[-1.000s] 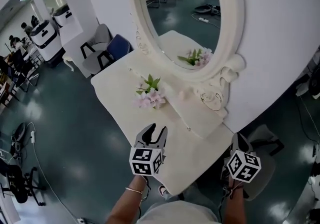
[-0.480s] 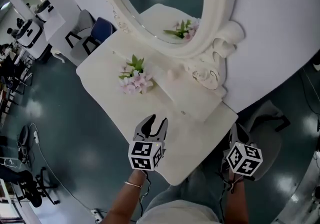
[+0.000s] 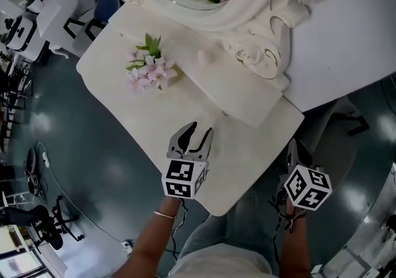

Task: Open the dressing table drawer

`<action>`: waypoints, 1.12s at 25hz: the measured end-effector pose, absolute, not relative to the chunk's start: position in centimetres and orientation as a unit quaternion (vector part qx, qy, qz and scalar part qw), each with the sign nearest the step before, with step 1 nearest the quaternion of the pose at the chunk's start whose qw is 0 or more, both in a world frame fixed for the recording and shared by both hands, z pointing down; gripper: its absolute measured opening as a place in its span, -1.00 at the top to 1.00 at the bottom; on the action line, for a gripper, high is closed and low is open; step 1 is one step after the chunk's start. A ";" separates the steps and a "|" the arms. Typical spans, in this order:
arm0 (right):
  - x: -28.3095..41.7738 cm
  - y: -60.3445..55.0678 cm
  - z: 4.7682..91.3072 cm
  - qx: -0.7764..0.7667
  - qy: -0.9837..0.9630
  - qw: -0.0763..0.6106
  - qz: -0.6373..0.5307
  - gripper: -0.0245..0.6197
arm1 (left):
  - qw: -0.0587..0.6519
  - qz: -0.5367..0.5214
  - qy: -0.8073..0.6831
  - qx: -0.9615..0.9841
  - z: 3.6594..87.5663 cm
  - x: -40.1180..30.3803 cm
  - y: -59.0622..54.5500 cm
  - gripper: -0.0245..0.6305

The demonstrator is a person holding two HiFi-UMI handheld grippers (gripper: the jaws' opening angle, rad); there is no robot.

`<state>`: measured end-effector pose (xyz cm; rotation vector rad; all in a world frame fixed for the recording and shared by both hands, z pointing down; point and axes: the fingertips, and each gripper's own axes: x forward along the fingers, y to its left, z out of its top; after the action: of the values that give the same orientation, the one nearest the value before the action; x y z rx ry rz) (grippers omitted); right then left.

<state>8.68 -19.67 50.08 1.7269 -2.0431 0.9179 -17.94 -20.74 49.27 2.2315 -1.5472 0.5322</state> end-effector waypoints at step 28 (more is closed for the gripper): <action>12.4 -17.6 52.1 0.645 -0.659 0.125 0.366 0.90 | 0.162 0.235 -0.485 0.827 52.3 -13.4 -23.5 0.39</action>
<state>12.42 -17.55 52.06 1.8805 -1.9203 1.0656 -13.44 -23.54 52.27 2.3604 -1.3832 0.6718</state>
